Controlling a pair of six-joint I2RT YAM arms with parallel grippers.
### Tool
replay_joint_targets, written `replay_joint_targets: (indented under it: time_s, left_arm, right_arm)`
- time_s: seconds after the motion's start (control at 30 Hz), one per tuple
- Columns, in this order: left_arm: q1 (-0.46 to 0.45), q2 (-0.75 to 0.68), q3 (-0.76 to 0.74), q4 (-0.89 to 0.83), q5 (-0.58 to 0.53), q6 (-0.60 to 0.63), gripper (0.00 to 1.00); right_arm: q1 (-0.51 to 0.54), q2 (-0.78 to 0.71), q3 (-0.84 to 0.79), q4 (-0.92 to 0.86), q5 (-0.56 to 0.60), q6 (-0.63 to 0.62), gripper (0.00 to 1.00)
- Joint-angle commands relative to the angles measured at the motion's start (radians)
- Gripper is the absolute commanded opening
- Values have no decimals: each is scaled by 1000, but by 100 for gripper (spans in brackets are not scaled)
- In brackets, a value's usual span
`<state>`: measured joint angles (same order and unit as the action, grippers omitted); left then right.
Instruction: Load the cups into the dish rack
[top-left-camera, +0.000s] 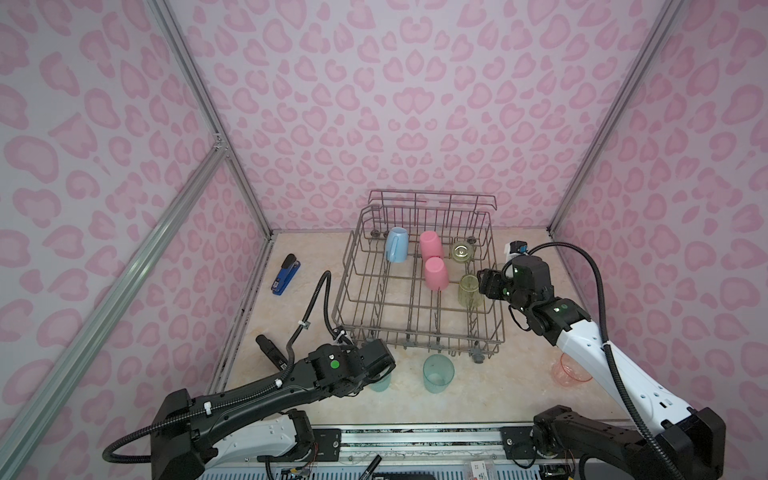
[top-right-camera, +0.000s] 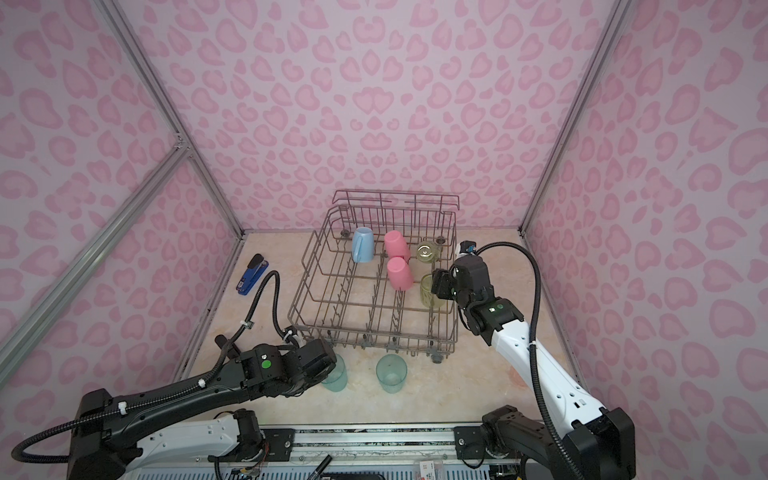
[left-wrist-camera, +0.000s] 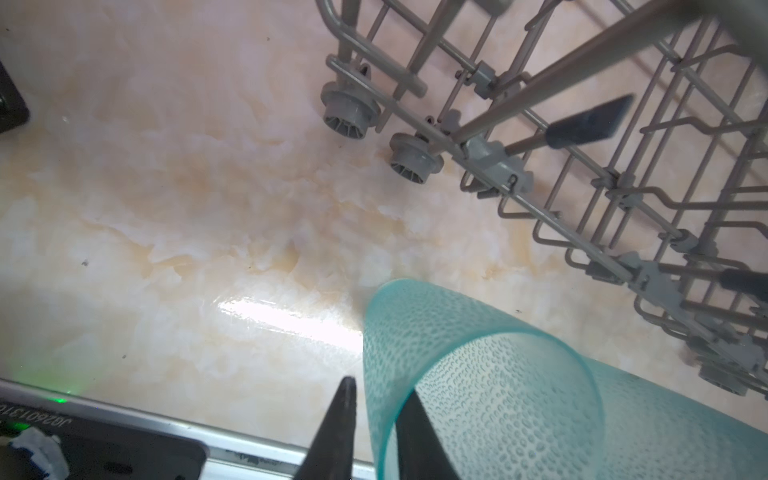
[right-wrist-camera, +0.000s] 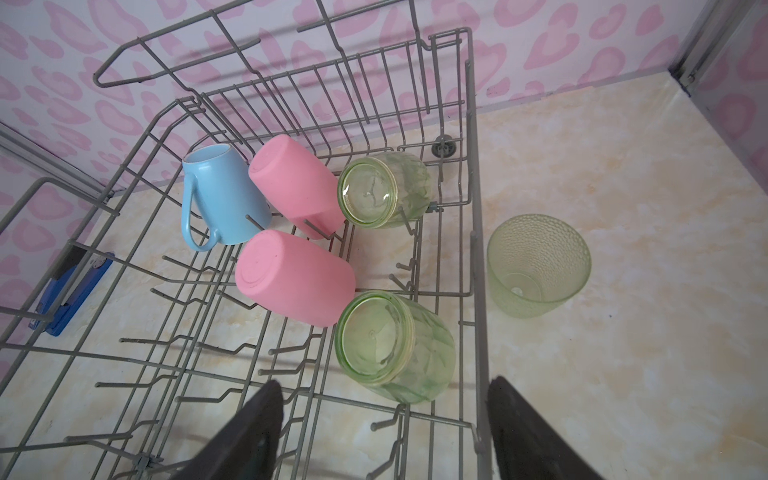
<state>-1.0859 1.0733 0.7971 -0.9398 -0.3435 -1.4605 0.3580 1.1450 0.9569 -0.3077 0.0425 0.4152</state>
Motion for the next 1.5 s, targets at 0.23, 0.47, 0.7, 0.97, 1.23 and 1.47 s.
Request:
replay_joint_targets:
  time_s: [0.23, 0.47, 0.7, 0.97, 1.23, 1.47]
  left_arm:
    - [1, 30, -3, 40, -22, 28, 17]
    - [1, 45, -7, 50, -10, 35, 14]
    - [0, 30, -3, 33, -17, 39, 8]
    - [0, 2, 23, 1, -25, 94, 6]
    - [0, -23, 51, -21, -37, 168, 6]
    - [0, -14, 124, -36, -22, 297, 5]
  right_arm:
    - [-1, 3, -9, 28, -9, 5, 77]
    - [-2, -8, -9, 24, -7, 4, 77]
    - [-4, -10, -13, 27, -9, 5, 77]
    - [-5, -10, -13, 27, -9, 4, 77]
    - [-6, -10, -12, 24, -2, 3, 77]
    - [-7, 6, -7, 22, -7, 4, 77]
